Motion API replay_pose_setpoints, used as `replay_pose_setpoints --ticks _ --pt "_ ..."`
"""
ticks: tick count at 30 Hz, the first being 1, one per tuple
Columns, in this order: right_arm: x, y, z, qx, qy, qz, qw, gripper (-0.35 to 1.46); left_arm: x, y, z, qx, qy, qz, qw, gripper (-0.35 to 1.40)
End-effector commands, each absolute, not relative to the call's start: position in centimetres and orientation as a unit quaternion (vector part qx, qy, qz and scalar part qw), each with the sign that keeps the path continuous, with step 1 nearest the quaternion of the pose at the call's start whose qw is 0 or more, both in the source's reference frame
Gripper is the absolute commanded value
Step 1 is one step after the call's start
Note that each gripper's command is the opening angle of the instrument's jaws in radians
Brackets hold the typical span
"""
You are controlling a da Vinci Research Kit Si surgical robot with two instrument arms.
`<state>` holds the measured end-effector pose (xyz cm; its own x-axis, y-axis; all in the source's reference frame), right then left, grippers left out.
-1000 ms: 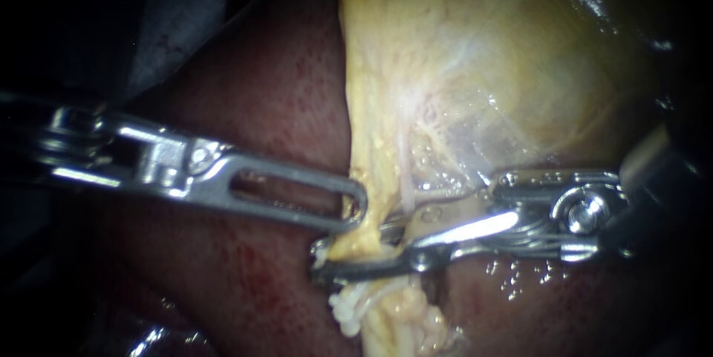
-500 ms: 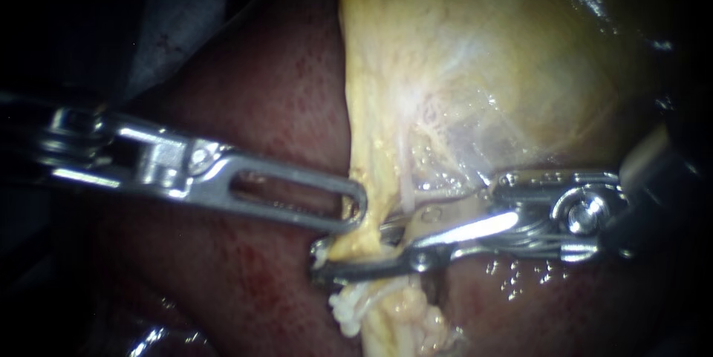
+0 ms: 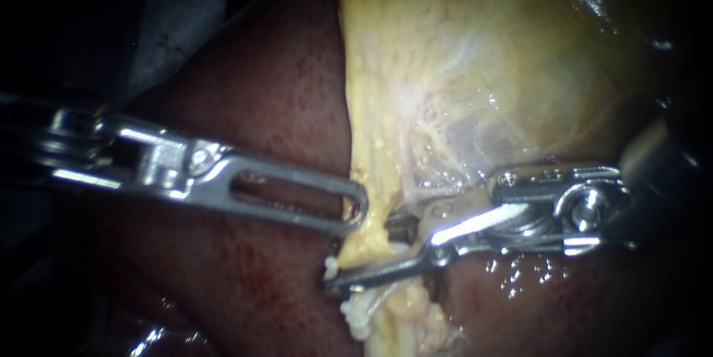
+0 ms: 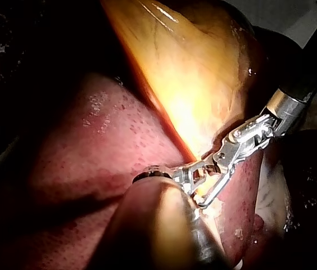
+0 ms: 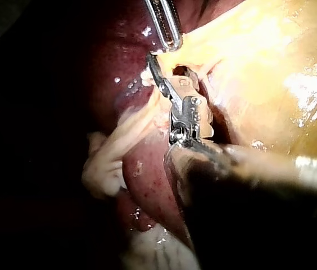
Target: Going back third clip left tube
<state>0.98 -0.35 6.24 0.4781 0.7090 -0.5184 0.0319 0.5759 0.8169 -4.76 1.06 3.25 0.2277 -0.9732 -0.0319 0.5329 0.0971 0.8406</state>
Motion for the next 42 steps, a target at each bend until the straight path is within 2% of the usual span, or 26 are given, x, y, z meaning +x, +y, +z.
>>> replay_pose_setpoints --ticks 1,19,30,34,42 --pt "0.97 -0.34 6.23 0.403 0.461 0.224 0.758 0.49 -4.76 1.06 3.25 0.384 -0.287 -0.551 0.683 -0.35" --pt "1.21 -0.41 6.29 0.397 0.463 0.225 0.76 0.48 -4.77 1.06 3.24 0.384 -0.287 -0.552 0.683 -0.35" --pt "1.17 -0.41 6.29 0.349 0.499 0.146 0.78 0.45 -4.77 1.06 3.24 0.384 -0.287 -0.552 0.683 -0.35" --pt "1.15 -0.4 6.28 0.339 0.505 0.13 0.783 0.42 -4.77 1.06 3.24 0.384 -0.287 -0.552 0.683 -0.35" --pt "1.09 -0.45 6.25 0.329 0.512 0.112 0.785 0.51 -4.77 1.06 3.24 0.384 -0.287 -0.552 0.683 -0.35"
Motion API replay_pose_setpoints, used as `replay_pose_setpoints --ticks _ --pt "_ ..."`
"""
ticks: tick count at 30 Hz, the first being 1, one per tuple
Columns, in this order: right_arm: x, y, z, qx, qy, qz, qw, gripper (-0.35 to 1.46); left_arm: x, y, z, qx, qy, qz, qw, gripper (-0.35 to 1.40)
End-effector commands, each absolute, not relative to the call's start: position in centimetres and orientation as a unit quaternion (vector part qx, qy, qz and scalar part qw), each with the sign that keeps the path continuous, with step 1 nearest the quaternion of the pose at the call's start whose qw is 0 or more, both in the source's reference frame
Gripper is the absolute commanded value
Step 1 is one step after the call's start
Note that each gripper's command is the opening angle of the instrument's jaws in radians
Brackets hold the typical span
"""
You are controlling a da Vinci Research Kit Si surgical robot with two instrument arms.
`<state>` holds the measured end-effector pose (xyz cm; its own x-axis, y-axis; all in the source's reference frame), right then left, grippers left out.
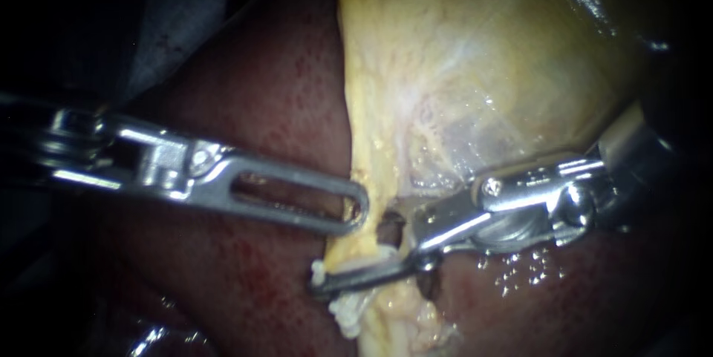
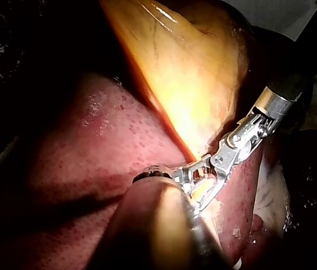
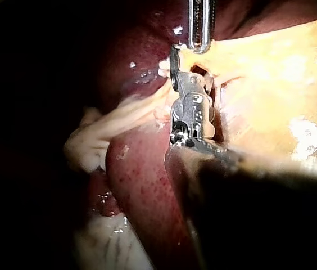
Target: Going back third clip left tube
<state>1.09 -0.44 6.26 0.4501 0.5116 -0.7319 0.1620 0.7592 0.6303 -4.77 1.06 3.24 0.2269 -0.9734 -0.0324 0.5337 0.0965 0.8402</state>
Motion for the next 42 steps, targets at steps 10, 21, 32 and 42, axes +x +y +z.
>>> replay_pose_setpoints --ticks 10,21,32,42 --pt "1.12 -0.64 6.13 0.35 0.507 0.103 0.781 0.48 -4.76 1.06 3.25 0.384 -0.287 -0.552 0.683 -0.35" --pt "1.08 -0.68 6.1 0.425 0.463 0.22 0.746 0.46 -4.76 1.07 3.25 0.384 -0.287 -0.551 0.683 -0.35" --pt "1.09 -0.72 6.08 0.455 0.436 0.267 0.729 0.49 -4.76 1.07 3.25 0.384 -0.287 -0.551 0.683 -0.35" --pt "1.12 -0.7 6.08 0.449 0.399 0.286 0.747 0.48 -4.76 1.07 3.25 0.384 -0.287 -0.551 0.683 -0.35"
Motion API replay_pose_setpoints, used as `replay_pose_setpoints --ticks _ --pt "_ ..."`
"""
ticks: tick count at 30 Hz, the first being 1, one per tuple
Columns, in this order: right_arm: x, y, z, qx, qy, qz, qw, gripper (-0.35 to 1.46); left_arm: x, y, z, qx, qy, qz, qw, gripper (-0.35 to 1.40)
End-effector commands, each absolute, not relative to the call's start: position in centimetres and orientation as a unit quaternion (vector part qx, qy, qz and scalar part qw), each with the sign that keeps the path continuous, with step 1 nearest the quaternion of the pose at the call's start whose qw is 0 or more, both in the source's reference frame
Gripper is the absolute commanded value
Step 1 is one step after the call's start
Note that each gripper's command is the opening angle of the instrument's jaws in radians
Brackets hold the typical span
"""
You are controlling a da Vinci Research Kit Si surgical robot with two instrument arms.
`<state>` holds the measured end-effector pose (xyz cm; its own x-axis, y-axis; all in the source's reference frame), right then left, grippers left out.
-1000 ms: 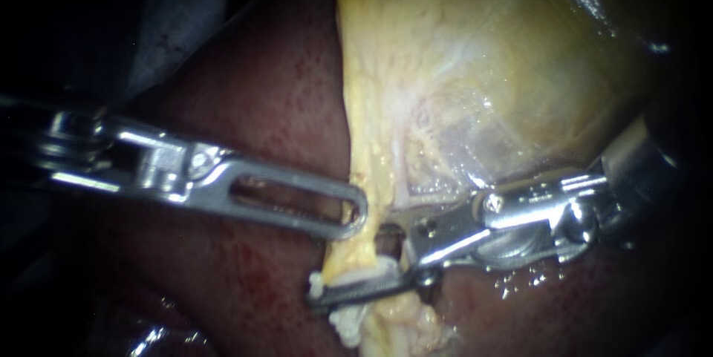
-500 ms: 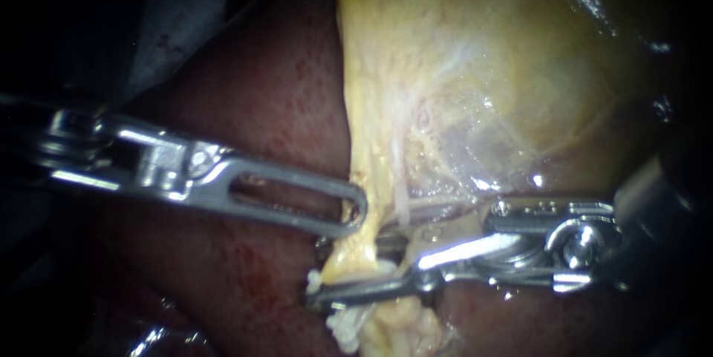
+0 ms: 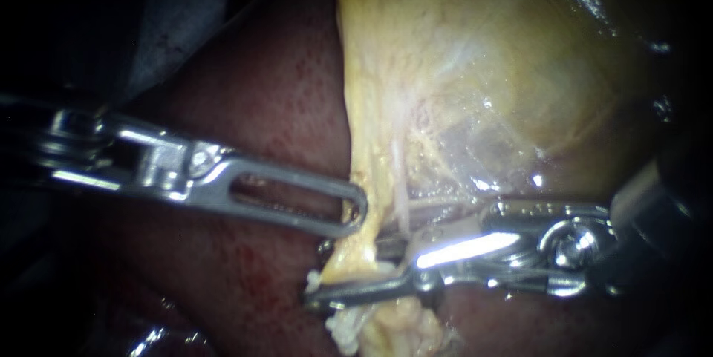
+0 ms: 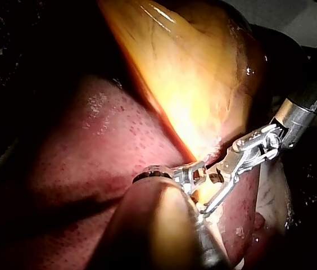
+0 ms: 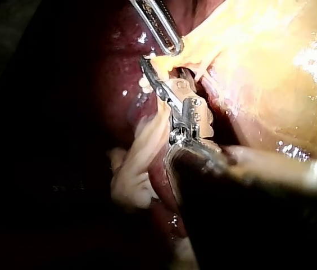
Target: Going back third clip left tube
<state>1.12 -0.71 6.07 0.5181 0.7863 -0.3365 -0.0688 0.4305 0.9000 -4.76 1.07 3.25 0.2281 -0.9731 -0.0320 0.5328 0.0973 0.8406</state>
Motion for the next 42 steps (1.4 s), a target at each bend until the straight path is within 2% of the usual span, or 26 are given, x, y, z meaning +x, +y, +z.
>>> replay_pose_setpoints --ticks 1,13,24,33,42 --pt "1.12 -0.7 6.08 0.446 0.395 0.287 0.75 0.48 -4.76 1.07 3.25 0.384 -0.287 -0.551 0.683 -0.35" --pt "1.12 -0.58 5.86 0.4 0.343 0.312 0.791 0.46 -4.76 1.07 3.25 0.384 -0.287 -0.551 0.683 -0.35" --pt "1.14 -0.64 5.76 0.396 0.332 0.313 0.797 0.44 -4.76 1.07 3.25 0.384 -0.287 -0.551 0.683 -0.35" --pt "1.13 -0.63 5.71 0.396 0.332 0.314 0.796 0.48 -4.76 1.07 3.25 0.384 -0.287 -0.551 0.683 -0.35" --pt "1.23 -0.56 5.79 0.405 0.368 0.316 0.775 0.49 -4.76 1.08 3.26 0.383 -0.287 -0.552 0.683 -0.35"
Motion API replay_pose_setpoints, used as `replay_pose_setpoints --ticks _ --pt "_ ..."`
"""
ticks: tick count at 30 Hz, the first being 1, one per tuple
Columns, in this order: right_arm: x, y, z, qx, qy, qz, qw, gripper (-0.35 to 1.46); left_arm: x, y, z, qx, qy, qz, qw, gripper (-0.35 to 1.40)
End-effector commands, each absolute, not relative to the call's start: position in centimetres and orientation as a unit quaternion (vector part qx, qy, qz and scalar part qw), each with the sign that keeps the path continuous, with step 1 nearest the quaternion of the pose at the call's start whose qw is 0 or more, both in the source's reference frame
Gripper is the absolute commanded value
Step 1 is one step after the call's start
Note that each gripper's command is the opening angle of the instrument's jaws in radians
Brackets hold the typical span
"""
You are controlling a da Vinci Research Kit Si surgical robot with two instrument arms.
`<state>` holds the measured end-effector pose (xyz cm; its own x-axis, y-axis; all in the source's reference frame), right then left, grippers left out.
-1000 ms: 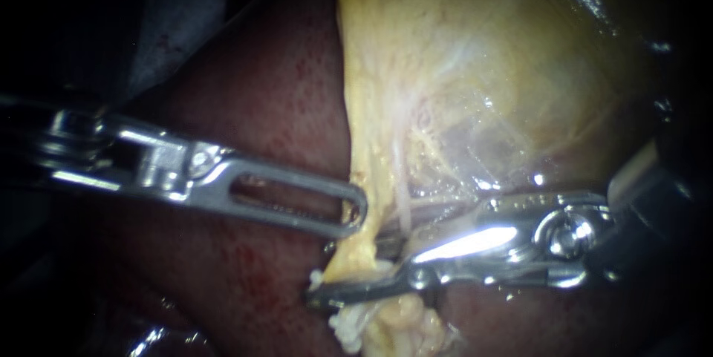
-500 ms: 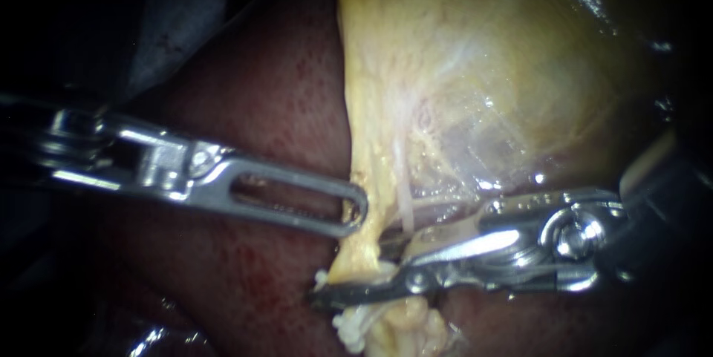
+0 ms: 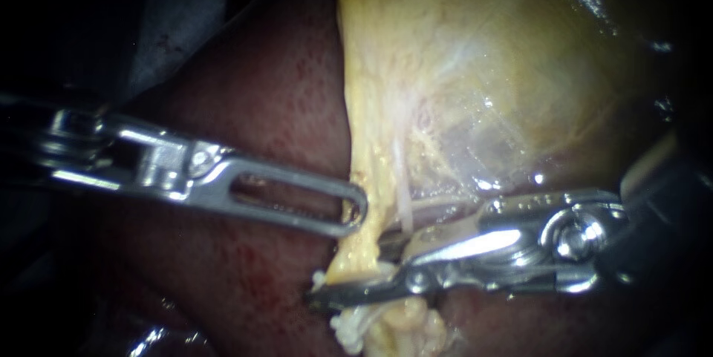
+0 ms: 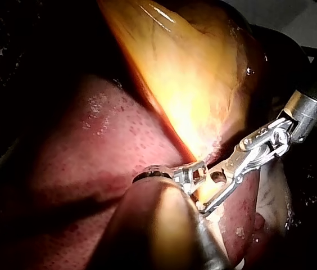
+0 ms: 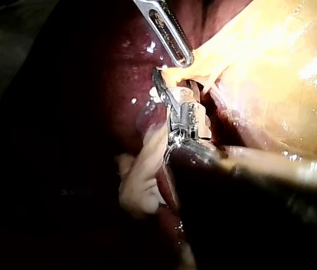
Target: Going back third clip left tube
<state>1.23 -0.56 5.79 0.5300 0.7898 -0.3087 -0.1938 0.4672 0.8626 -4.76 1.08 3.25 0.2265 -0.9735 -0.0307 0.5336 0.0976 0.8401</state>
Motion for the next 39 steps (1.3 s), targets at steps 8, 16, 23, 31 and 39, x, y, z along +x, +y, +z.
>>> replay_pose_setpoints --ticks 8,16,23,31,39 --pt "1.36 -0.6 5.93 0.388 0.406 0.245 0.79 0.45 -4.76 1.08 3.26 0.383 -0.287 -0.552 0.683 -0.35" --pt "1.29 -0.62 6.06 0.324 0.456 0.117 0.821 0.49 -4.76 1.08 3.26 0.383 -0.287 -0.552 0.683 -0.35" --pt "1.17 -0.55 6.01 0.299 0.475 0.067 0.825 0.51 -4.76 1.08 3.26 0.383 -0.287 -0.552 0.683 -0.35" --pt "1.1 -0.56 5.99 0.288 0.483 0.043 0.826 0.54 -4.75 1.08 3.26 0.383 -0.287 -0.552 0.683 -0.35" --pt "0.89 -0.49 5.84 0.328 0.461 0.111 0.817 0.47 -4.75 1.08 3.26 0.383 -0.287 -0.552 0.683 -0.35"
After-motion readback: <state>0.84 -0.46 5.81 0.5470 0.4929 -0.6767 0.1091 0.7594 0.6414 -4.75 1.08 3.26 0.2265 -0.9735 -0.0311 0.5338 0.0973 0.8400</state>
